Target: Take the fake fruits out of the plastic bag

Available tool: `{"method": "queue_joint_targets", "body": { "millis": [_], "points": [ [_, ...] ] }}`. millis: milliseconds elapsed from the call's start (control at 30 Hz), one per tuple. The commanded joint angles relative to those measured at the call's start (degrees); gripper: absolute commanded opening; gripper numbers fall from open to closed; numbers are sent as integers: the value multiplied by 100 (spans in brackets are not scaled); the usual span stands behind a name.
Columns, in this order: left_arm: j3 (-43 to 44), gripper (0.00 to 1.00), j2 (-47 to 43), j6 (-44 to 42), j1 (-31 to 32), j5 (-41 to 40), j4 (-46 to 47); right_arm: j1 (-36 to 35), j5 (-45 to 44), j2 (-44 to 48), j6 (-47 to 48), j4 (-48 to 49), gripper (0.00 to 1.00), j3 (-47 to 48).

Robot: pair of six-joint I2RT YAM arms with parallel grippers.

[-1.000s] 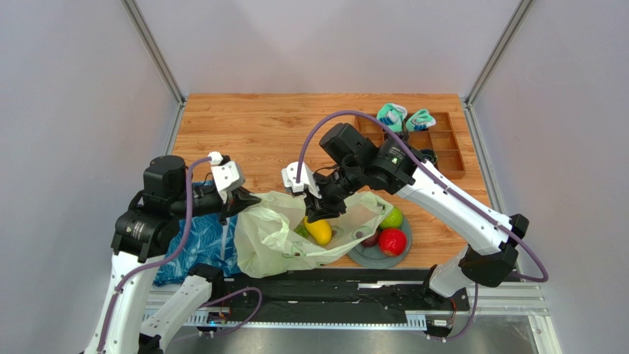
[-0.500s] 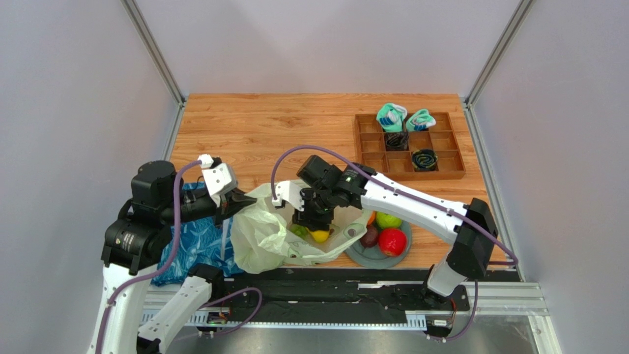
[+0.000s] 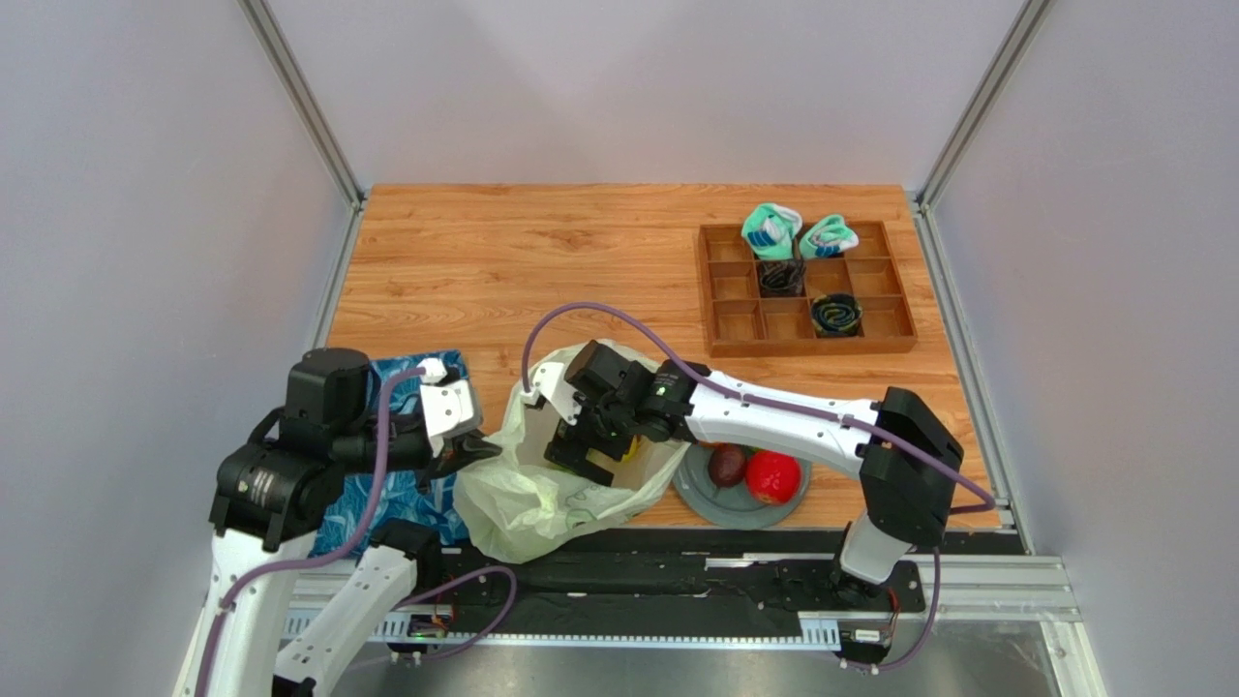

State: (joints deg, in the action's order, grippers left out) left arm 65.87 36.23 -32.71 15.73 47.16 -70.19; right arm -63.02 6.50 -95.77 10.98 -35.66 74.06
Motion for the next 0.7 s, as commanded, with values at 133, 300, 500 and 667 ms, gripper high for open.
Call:
{"method": "queue_joint_targets", "body": {
  "millis": [133, 300, 500, 667],
  "points": [
    [-11, 0, 420, -1401, 519, -127, -591, -140, -1054, -433, -1027, 1044, 100, 38],
    [-276, 0, 332, -1783, 519, -330, -803, -140, -1414, -724, -1002, 1158, 100, 161],
    [-434, 0, 289, -1844, 519, -295, -812, -61, -1784, -970, -966, 1193, 100, 240],
    [-496, 0, 227, -1889, 519, -260, -733, 53, -1802, -1347, -966, 1254, 99, 424]
  ]
}}
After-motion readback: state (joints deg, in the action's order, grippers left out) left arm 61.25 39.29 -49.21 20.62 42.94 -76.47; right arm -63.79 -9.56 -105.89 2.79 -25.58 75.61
